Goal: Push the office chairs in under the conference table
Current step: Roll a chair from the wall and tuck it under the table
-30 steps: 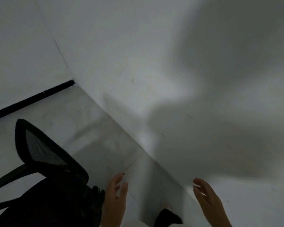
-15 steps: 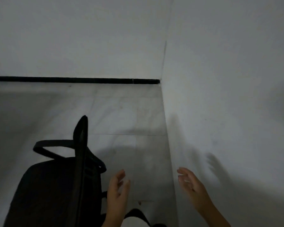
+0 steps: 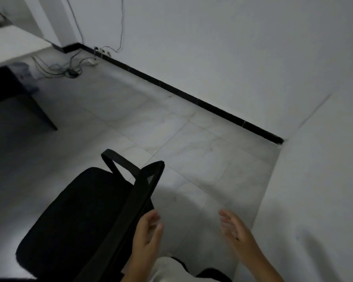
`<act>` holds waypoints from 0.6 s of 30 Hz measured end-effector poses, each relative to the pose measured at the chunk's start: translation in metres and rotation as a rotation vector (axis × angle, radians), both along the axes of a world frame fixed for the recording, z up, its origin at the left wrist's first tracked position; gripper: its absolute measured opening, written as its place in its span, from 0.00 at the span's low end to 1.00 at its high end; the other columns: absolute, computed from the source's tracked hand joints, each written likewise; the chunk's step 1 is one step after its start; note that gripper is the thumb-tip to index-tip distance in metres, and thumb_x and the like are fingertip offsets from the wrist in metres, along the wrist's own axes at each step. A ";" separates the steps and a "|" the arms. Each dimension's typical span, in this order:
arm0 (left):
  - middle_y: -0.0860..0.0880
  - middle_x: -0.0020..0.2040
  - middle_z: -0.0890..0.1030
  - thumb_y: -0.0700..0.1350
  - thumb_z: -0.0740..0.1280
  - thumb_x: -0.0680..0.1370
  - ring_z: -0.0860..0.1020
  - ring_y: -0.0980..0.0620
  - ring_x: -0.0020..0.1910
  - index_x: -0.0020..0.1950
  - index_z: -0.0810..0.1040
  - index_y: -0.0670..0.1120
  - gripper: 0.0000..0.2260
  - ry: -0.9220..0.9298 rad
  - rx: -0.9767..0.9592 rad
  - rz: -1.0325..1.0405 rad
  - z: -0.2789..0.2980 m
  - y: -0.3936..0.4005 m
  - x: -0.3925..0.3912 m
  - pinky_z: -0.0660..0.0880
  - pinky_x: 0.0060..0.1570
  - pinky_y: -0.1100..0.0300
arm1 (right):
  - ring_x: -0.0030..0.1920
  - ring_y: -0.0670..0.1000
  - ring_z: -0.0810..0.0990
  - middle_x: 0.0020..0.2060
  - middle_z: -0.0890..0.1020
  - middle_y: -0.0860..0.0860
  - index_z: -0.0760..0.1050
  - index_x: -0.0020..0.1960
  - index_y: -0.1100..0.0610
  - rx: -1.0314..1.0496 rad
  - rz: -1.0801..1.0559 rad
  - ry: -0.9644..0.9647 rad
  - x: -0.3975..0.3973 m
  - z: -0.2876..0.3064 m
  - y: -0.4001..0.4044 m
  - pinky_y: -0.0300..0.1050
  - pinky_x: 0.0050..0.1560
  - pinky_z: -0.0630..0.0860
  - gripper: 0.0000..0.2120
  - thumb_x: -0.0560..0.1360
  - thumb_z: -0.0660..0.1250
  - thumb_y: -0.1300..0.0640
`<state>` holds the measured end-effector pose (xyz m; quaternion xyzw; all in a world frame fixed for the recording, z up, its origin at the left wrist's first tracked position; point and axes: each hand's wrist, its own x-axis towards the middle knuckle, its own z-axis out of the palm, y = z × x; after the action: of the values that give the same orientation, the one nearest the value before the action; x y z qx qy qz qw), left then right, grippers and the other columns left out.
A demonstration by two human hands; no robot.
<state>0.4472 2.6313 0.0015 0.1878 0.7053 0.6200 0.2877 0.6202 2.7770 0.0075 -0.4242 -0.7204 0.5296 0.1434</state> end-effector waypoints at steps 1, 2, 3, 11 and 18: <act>0.53 0.53 0.76 0.37 0.64 0.75 0.76 0.70 0.48 0.51 0.72 0.55 0.12 -0.022 0.012 0.029 0.004 0.007 -0.002 0.71 0.46 0.76 | 0.55 0.38 0.75 0.54 0.73 0.38 0.66 0.52 0.39 -0.001 0.043 -0.009 -0.012 0.005 0.012 0.22 0.50 0.68 0.22 0.61 0.67 0.36; 0.53 0.53 0.76 0.40 0.65 0.75 0.76 0.69 0.49 0.51 0.72 0.54 0.10 -0.042 0.032 0.050 0.009 0.011 -0.003 0.72 0.46 0.76 | 0.55 0.40 0.75 0.55 0.73 0.39 0.65 0.51 0.39 0.007 0.081 0.001 -0.023 0.009 0.023 0.22 0.50 0.67 0.15 0.66 0.65 0.45; 0.52 0.53 0.77 0.45 0.66 0.72 0.76 0.68 0.50 0.52 0.72 0.54 0.10 -0.062 0.048 0.064 0.014 0.014 -0.003 0.72 0.46 0.76 | 0.56 0.40 0.74 0.55 0.73 0.40 0.66 0.51 0.39 0.025 0.124 0.013 -0.032 0.009 0.033 0.22 0.51 0.67 0.12 0.70 0.63 0.49; 0.49 0.41 0.81 0.41 0.65 0.72 0.79 0.58 0.43 0.47 0.76 0.48 0.06 -0.005 0.055 0.604 0.048 0.007 -0.003 0.76 0.42 0.69 | 0.64 0.45 0.64 0.63 0.70 0.46 0.66 0.63 0.47 0.610 0.936 0.077 -0.142 0.004 0.077 0.36 0.65 0.56 0.30 0.71 0.48 0.30; 0.53 0.42 0.77 0.41 0.63 0.76 0.76 0.56 0.44 0.42 0.73 0.54 0.08 0.250 -0.371 1.142 0.045 -0.041 0.009 0.72 0.40 0.70 | 0.36 0.45 0.79 0.31 0.80 0.46 0.79 0.38 0.49 1.197 1.263 0.186 -0.236 -0.017 0.048 0.55 0.55 0.73 0.18 0.60 0.65 0.36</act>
<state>0.4558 2.5904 0.0469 -0.2017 0.8191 0.5165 -0.1470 0.3838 2.8252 -0.0100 0.2455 -0.9631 0.0751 0.0802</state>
